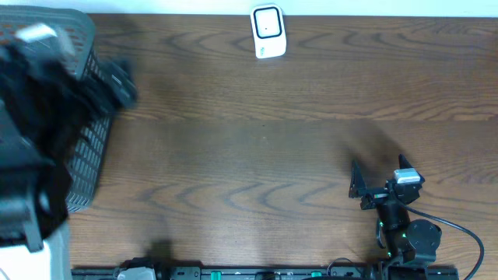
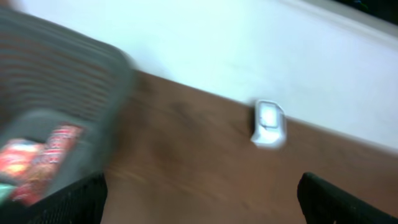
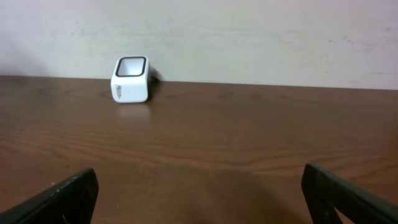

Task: Scan the item barcode
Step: 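Raise the left gripper over the basket and look down inside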

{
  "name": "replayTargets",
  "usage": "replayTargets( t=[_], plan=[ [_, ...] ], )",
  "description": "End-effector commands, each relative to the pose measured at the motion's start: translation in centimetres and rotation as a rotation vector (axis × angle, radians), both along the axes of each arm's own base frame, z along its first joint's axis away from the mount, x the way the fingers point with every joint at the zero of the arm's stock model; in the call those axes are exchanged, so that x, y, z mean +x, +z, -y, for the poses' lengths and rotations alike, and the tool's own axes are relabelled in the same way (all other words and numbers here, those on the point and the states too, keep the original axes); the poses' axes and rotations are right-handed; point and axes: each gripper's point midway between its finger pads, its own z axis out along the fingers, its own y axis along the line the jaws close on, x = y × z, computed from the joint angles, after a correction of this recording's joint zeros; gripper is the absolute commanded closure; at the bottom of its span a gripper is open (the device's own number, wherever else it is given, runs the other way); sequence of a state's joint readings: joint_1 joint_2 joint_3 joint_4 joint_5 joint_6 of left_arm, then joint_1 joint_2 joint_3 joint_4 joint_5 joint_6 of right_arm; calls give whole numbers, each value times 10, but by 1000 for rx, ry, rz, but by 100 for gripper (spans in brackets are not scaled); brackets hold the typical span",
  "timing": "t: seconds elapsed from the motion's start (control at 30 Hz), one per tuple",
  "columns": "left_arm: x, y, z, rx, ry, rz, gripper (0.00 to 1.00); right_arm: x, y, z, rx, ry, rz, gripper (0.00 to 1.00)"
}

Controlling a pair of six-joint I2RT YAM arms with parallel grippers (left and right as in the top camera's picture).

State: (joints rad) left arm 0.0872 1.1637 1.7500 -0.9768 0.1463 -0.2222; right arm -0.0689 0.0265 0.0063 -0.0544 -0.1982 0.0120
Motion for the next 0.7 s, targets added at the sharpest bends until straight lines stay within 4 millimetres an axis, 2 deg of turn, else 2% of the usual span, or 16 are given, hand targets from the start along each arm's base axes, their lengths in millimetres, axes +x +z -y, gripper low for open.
replayTargets(
  t=[0.0,0.13,0.27,0.47,0.67],
  plan=[
    [10,21,-70,-1,302,-16,2,0,-1,-2,10,10,-5,1],
    [9,15,-122,-39,479,-68,2,0,-1,-2,10,10,-5,1],
    [1,-9,-168,-102,636,-141,3,0,-1,-2,10,10,-5,1],
    [-21,-45,-226,-221,856,-227,2,0,-1,-2,10,10,-5,1],
    [-32,-63,-251,-246,928,-281,2,0,-1,-2,10,10,-5,1]
  ],
)
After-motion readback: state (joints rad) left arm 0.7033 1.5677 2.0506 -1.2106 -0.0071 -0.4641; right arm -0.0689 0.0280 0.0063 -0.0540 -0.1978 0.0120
